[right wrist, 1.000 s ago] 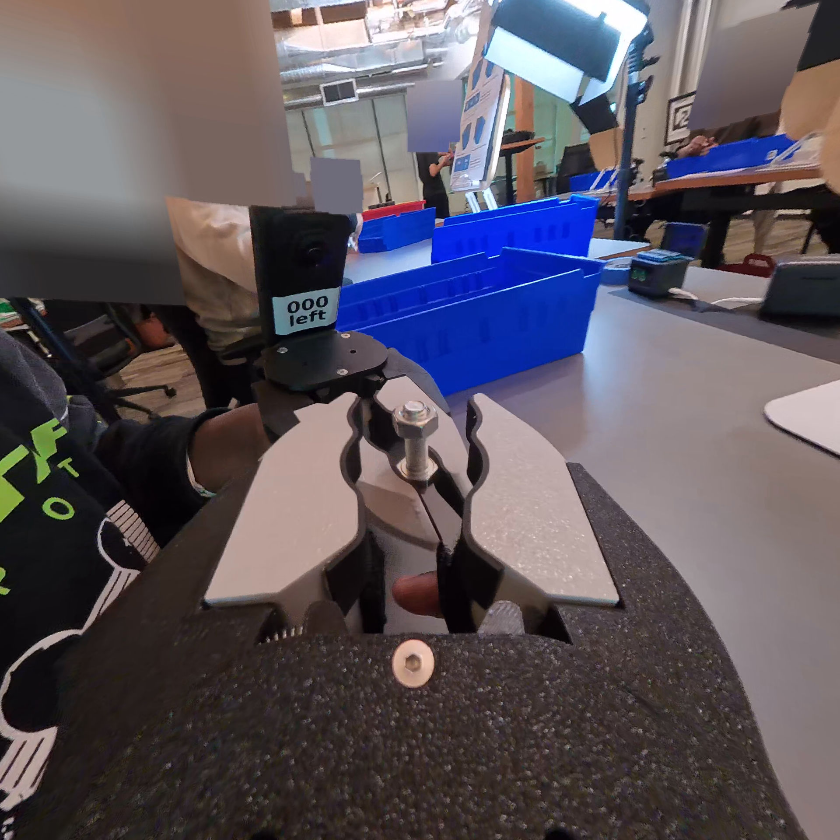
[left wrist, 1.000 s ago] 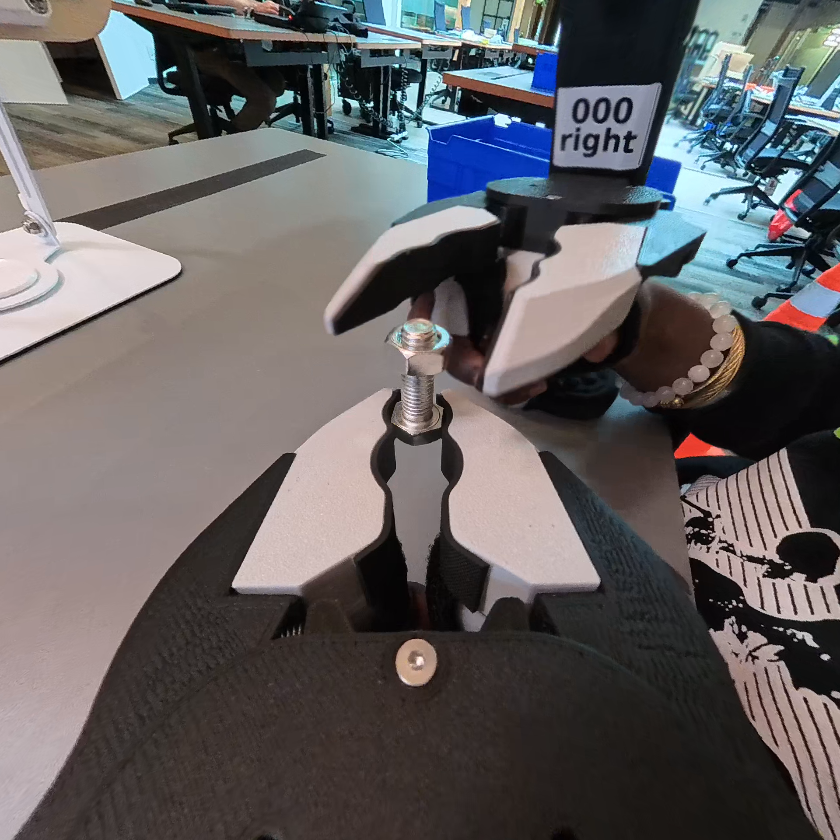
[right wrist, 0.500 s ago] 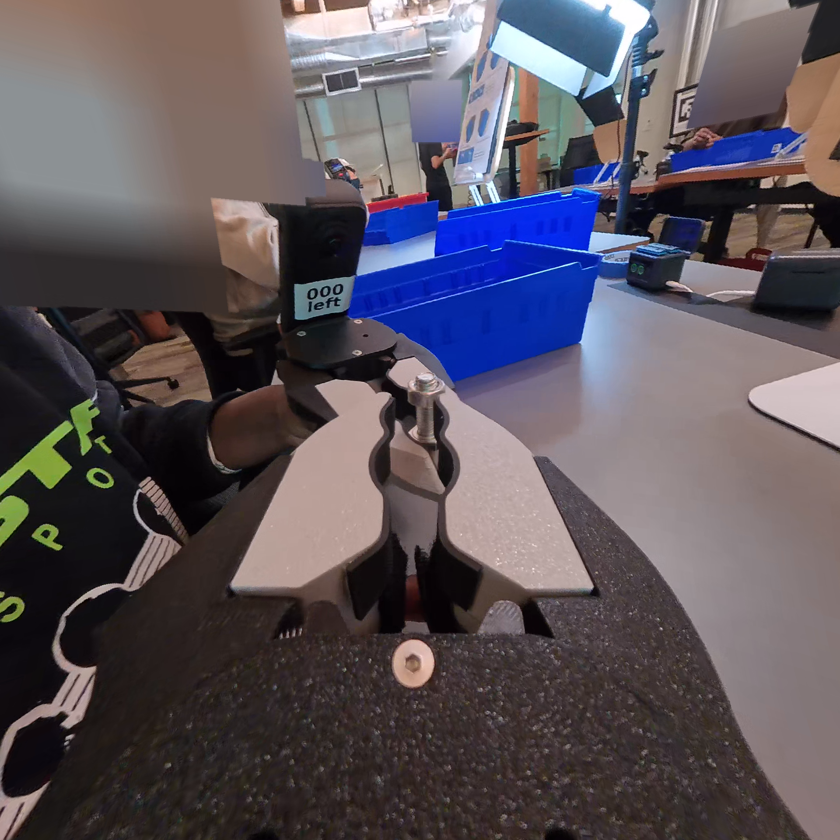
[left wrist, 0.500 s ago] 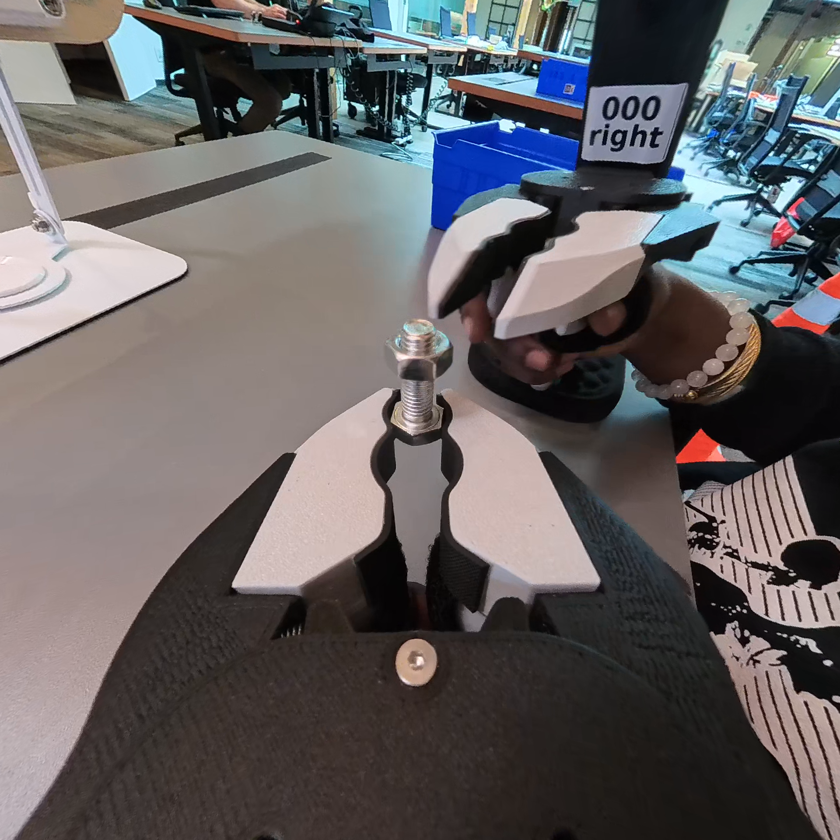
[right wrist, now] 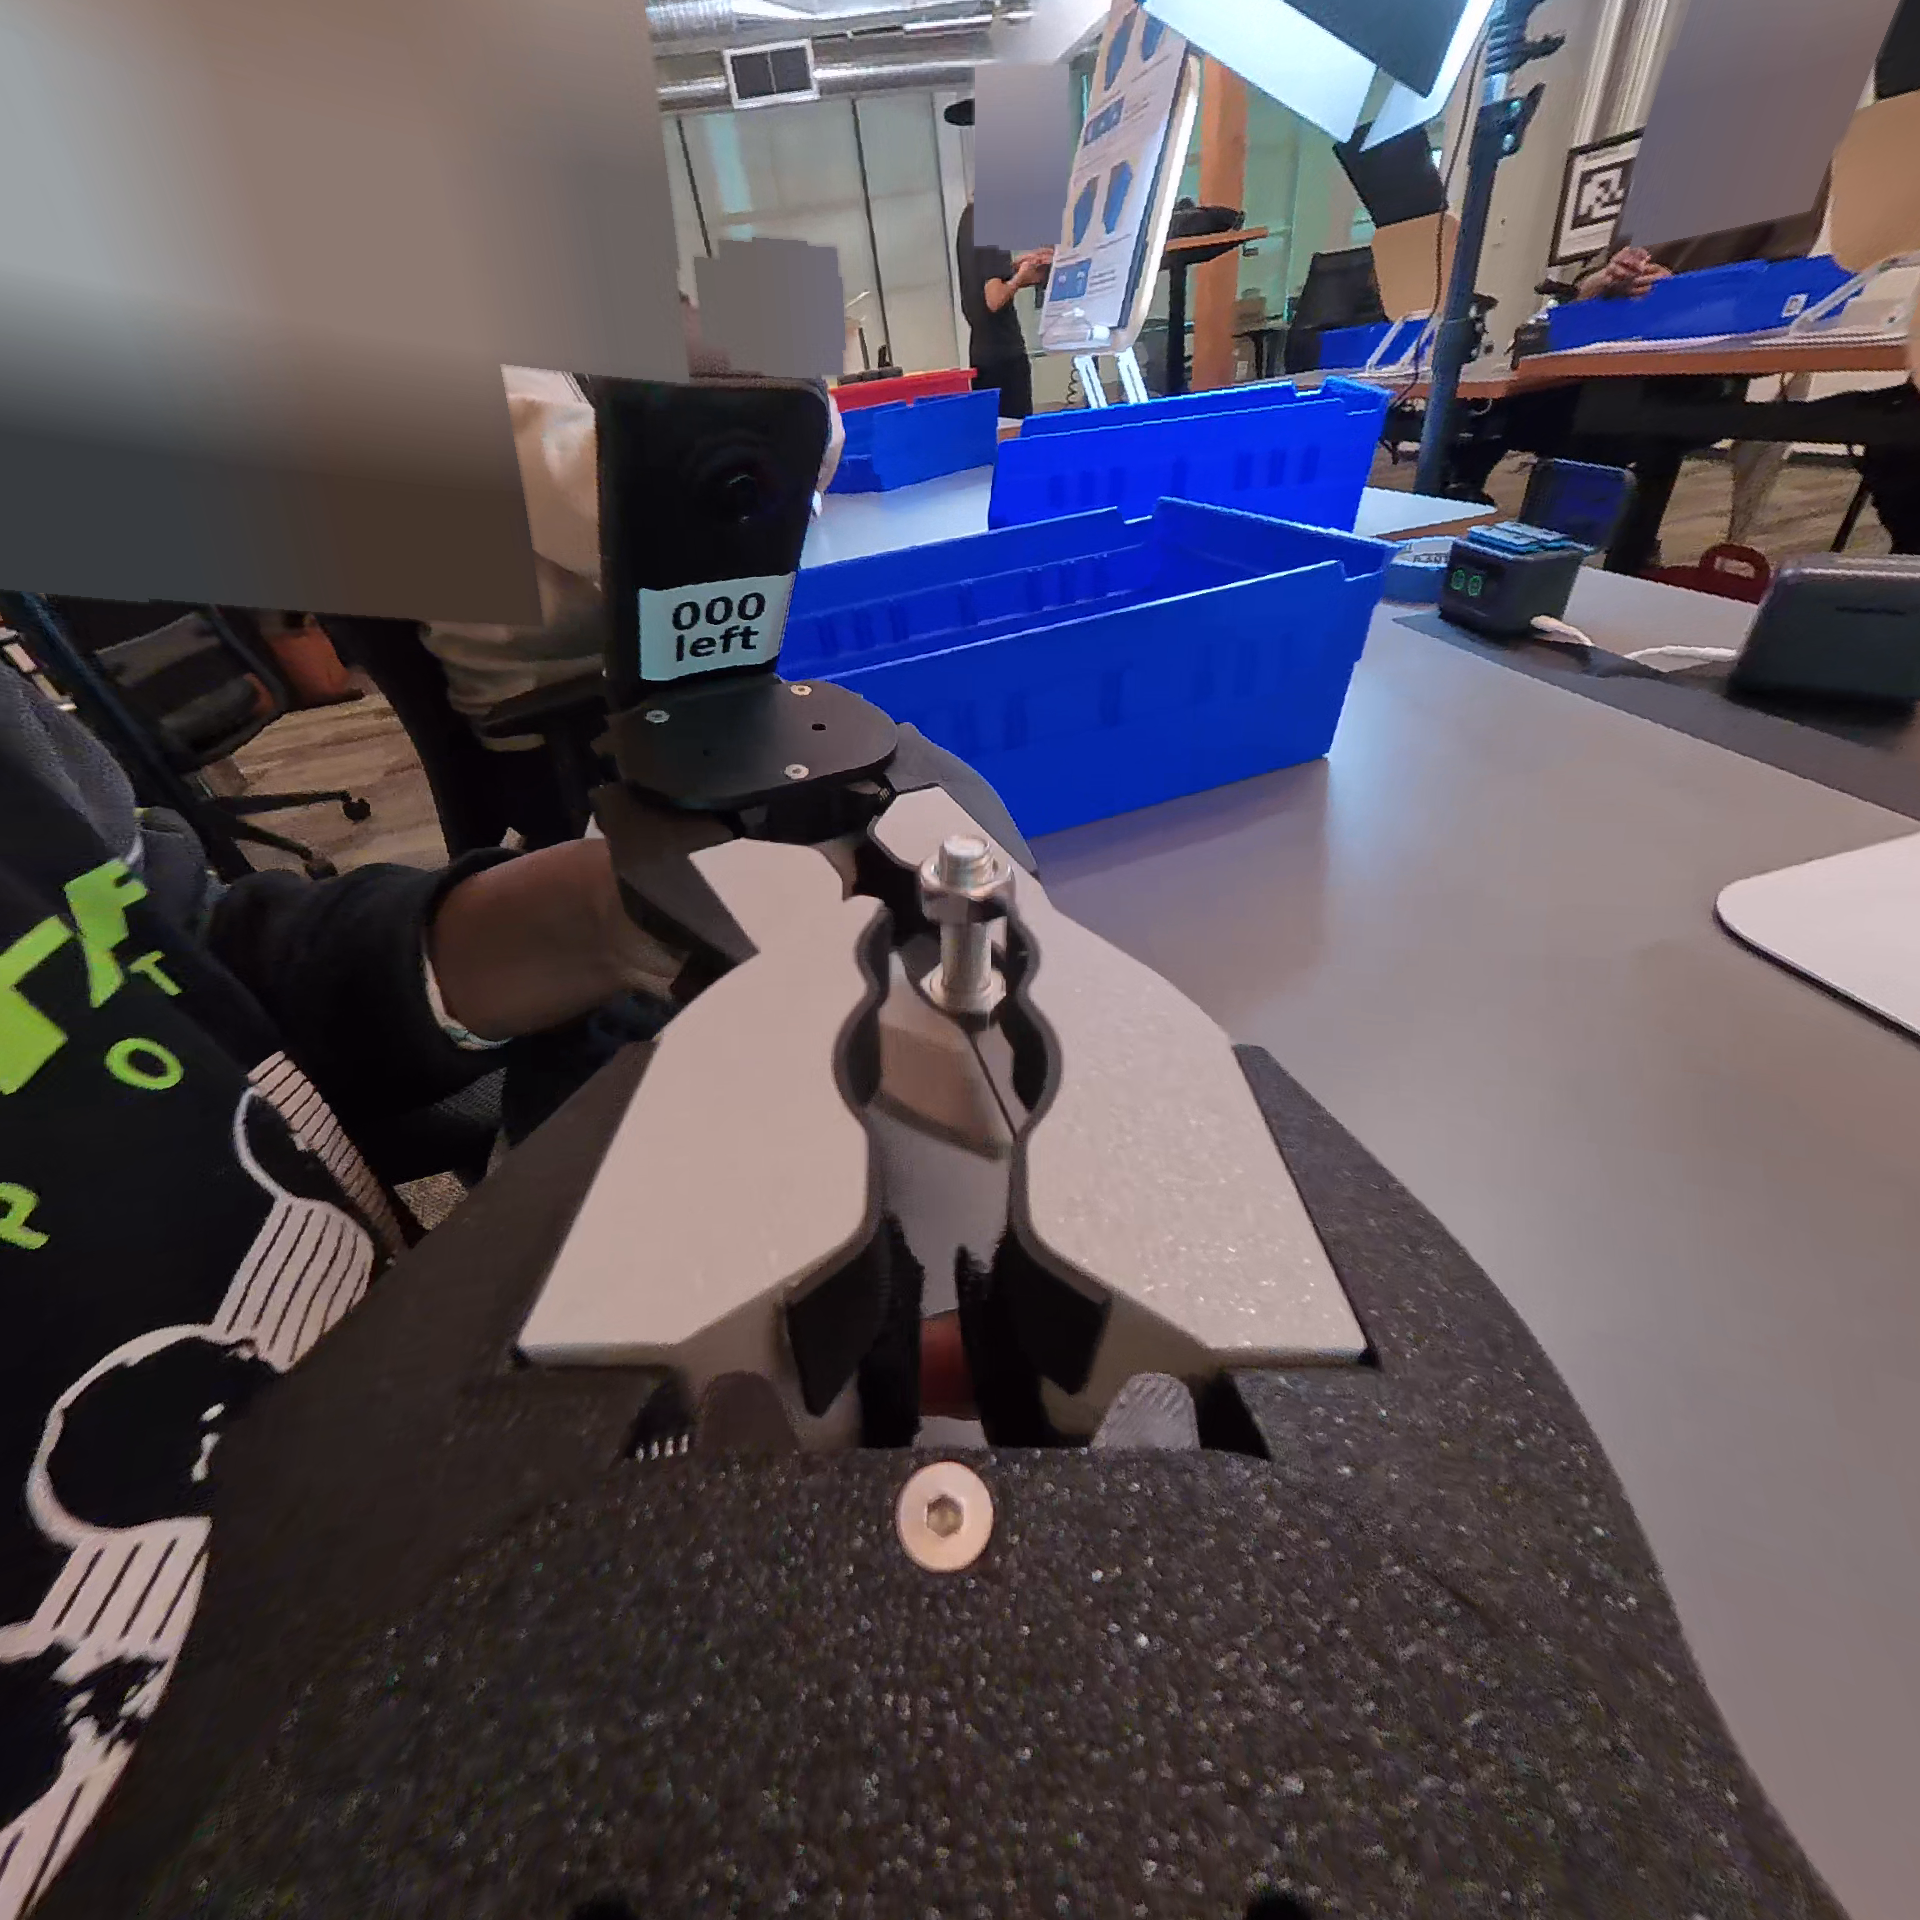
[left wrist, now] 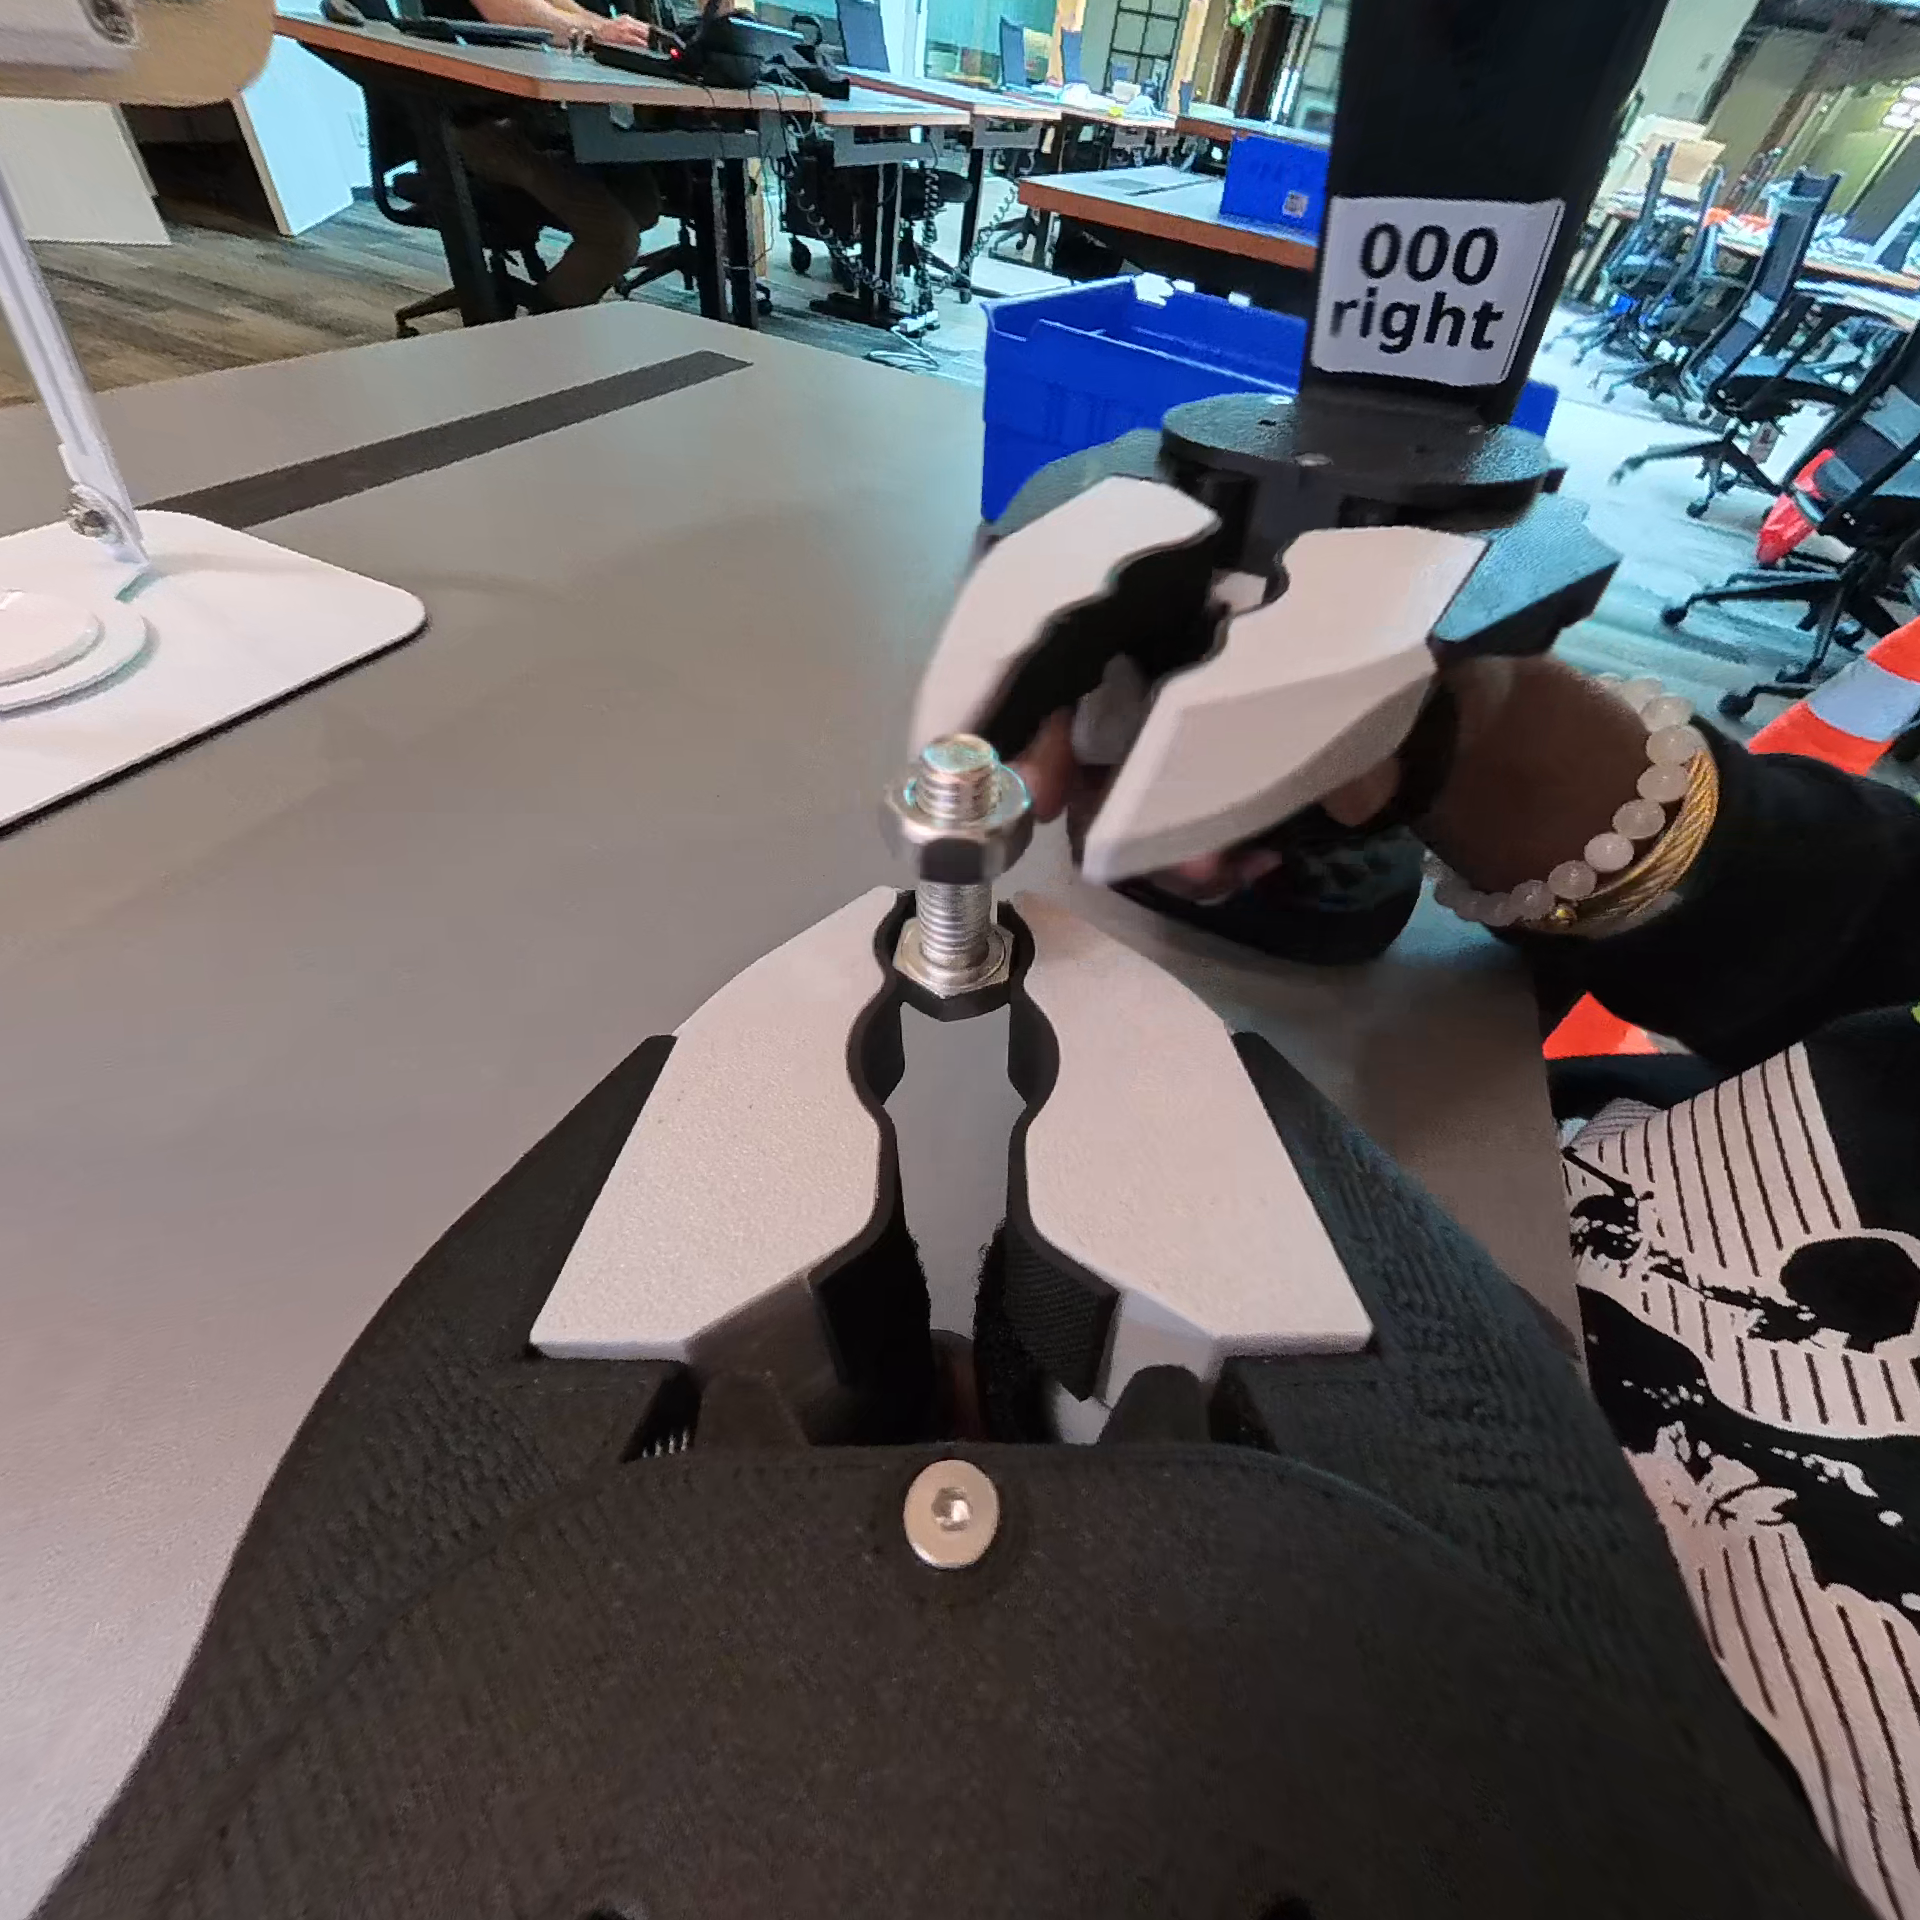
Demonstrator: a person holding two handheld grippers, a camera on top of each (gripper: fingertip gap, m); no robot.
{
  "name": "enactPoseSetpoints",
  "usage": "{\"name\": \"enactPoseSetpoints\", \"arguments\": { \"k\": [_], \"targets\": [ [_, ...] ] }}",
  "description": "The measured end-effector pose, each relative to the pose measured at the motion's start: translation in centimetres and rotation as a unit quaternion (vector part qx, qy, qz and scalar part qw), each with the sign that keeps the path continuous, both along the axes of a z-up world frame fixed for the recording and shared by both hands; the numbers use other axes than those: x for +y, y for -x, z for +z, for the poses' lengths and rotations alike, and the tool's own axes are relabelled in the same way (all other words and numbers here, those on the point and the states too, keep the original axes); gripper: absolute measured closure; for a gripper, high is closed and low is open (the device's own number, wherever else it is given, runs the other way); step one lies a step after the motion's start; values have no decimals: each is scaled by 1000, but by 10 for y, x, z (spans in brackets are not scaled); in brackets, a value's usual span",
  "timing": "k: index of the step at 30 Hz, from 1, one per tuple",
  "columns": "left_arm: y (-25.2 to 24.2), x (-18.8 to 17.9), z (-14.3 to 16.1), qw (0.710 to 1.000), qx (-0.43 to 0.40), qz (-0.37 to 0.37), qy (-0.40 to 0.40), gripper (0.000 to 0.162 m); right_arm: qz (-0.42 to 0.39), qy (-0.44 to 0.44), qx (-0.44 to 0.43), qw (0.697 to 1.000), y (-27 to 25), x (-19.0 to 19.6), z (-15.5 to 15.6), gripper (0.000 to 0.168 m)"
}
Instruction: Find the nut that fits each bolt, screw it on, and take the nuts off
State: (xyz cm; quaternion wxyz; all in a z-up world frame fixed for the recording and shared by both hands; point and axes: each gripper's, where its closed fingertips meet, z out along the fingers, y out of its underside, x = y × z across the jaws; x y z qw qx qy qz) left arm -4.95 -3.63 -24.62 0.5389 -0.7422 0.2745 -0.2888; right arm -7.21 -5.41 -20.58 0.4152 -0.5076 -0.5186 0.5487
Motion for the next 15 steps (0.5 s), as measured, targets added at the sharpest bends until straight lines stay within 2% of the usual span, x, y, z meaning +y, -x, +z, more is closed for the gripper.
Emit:
{"name": "enactPoseSetpoints", "arguments": {
  "k": [1,4,10,15],
  "targets": [
    [1,1,0,1000,-3,4,1,147,3,5,9,1000,-5,0,3,155],
    [1,1,1,1000,-4,3,2,147,-11,20,26,999,-10,7,8,154],
    [-3,-2,-2,1000,10,-9,1,147,2,26,11,1000,15,0,-2,122],
    [-4,-2,-5,1000,17,-13,8,147,29,18,3,999,24,-13,-3,125]
  ]
}}
